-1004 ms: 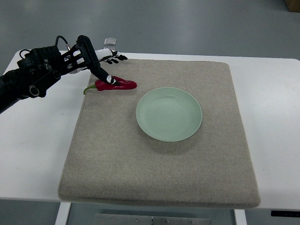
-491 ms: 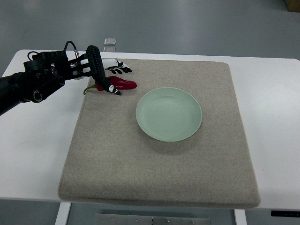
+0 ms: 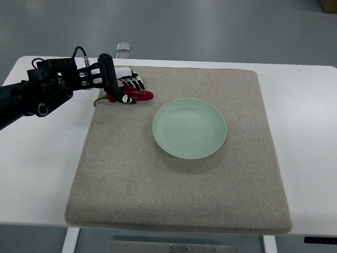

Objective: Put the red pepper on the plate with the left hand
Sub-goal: 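Close the left hand's fingers around the red chili pepper, then carry the held pepper with the left hand over the green plate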

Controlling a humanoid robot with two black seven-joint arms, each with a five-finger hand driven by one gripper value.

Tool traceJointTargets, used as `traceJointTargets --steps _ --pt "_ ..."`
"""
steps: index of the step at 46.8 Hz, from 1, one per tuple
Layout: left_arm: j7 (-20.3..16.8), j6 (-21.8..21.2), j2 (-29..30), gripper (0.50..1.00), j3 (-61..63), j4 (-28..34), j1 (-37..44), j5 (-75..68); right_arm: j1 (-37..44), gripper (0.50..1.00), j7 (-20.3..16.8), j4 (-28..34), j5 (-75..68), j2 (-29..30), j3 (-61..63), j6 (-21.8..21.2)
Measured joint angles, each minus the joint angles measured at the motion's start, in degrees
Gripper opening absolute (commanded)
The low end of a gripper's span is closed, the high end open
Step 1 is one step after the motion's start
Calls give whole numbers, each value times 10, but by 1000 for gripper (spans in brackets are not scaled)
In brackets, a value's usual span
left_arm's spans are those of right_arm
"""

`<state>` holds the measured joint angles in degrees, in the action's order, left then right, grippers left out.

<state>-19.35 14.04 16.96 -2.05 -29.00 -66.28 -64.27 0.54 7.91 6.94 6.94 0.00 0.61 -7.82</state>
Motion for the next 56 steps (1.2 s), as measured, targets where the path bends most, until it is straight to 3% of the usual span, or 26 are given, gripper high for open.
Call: traceJointTargets --steps 8,41,56 --pt "0 0 0 500 0 0 0 -5 0 928 0 0 0 0 0 0" --pt "0 -2 0 500 -6 -1 -28 -1 0 928 0 0 0 0 0 0" --pt "-1 -11 1 500 -11 -111 -33 -1 0 928 0 0 0 0 0 0"
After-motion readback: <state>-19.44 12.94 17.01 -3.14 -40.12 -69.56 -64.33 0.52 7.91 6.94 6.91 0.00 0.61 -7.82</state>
